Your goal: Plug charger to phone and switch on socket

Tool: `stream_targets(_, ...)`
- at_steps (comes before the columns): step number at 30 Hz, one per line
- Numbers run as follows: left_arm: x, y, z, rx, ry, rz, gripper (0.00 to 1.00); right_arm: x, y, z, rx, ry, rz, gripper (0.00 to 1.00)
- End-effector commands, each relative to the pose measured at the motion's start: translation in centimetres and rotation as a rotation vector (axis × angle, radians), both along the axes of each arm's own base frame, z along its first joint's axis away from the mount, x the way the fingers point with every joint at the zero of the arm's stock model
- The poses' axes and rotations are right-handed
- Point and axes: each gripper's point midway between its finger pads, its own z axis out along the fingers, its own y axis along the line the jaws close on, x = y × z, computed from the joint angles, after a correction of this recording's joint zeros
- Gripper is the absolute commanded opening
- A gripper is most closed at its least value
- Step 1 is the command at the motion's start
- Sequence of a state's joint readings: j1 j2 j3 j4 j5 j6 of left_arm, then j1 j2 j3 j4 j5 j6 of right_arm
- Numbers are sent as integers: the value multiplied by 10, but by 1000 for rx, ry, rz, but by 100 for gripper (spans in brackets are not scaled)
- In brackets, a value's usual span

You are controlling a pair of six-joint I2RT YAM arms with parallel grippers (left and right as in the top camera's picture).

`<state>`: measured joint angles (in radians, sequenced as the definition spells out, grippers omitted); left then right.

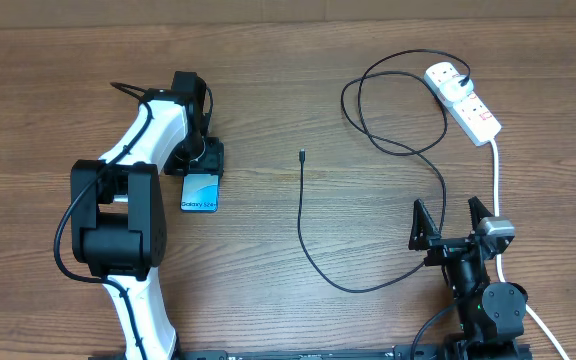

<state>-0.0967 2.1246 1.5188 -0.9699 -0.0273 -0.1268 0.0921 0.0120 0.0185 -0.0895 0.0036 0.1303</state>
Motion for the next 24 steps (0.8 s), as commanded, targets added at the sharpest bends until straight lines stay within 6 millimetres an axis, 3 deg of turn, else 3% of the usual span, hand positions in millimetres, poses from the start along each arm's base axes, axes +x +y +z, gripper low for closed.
stream_targets(1,-10,0,-9,-11,35,43,61,0,2,-2,-1,-5,9,100)
stream_targets(20,-9,-5,-9,-41,36,112,50,0,2,-2,-1,-5,9,100)
stream_targets(24,-9,-5,-9,-41,36,112,43,0,2,-2,-1,-5,9,100)
